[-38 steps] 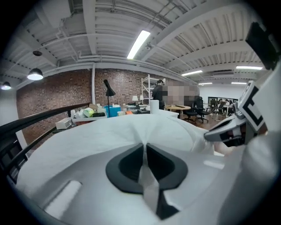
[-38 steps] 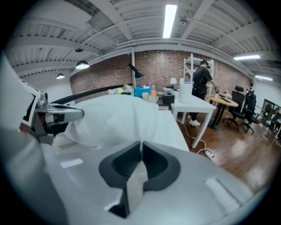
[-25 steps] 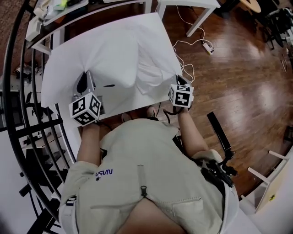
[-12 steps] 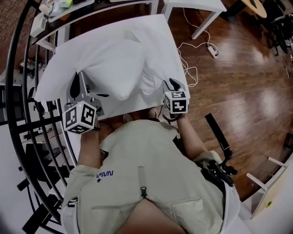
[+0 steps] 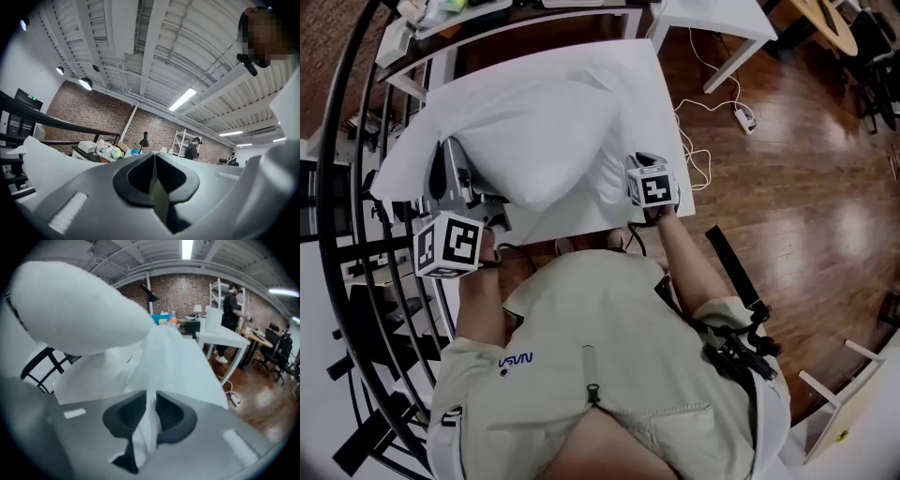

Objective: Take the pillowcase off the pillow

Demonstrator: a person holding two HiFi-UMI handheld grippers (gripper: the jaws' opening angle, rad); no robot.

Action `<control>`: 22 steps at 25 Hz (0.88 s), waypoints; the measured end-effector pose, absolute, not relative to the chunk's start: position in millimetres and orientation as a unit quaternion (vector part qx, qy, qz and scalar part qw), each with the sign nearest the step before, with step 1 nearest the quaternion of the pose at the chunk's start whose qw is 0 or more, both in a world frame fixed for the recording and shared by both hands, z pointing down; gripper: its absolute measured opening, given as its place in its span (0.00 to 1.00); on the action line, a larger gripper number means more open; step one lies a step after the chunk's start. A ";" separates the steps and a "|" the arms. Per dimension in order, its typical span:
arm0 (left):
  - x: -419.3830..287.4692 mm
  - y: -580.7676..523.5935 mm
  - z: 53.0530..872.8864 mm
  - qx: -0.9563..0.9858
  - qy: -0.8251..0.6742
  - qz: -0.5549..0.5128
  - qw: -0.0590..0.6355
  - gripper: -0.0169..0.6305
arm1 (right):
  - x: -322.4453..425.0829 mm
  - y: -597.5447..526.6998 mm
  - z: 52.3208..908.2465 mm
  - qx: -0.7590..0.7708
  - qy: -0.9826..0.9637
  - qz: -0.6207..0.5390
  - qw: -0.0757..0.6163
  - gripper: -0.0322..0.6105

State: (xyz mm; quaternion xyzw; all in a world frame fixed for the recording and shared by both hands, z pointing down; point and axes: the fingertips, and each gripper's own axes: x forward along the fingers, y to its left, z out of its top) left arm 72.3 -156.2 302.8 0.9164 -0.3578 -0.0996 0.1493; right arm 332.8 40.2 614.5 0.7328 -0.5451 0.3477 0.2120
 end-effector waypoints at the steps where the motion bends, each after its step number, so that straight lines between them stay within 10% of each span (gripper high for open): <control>1: 74.5 -156.8 294.0 0.915 -0.355 -0.114 0.152 0.05 | 319.2 35.7 623.2 0.716 -0.558 0.360 0.215 0.14; 8: 122.5 -142.3 277.2 0.917 -0.309 -0.167 0.186 0.05 | 233.7 4.3 620.9 0.627 -0.678 0.332 0.195 0.10; 16: 218.3 -39.1 414.3 0.978 -0.136 0.009 0.160 0.05 | 330.2 82.3 577.1 0.772 -0.540 0.336 0.018 0.06; 22: 222.2 -12.2 505.8 0.980 -0.068 0.110 0.152 0.05 | 370.6 136.6 548.2 0.837 -0.449 0.313 0.025 0.06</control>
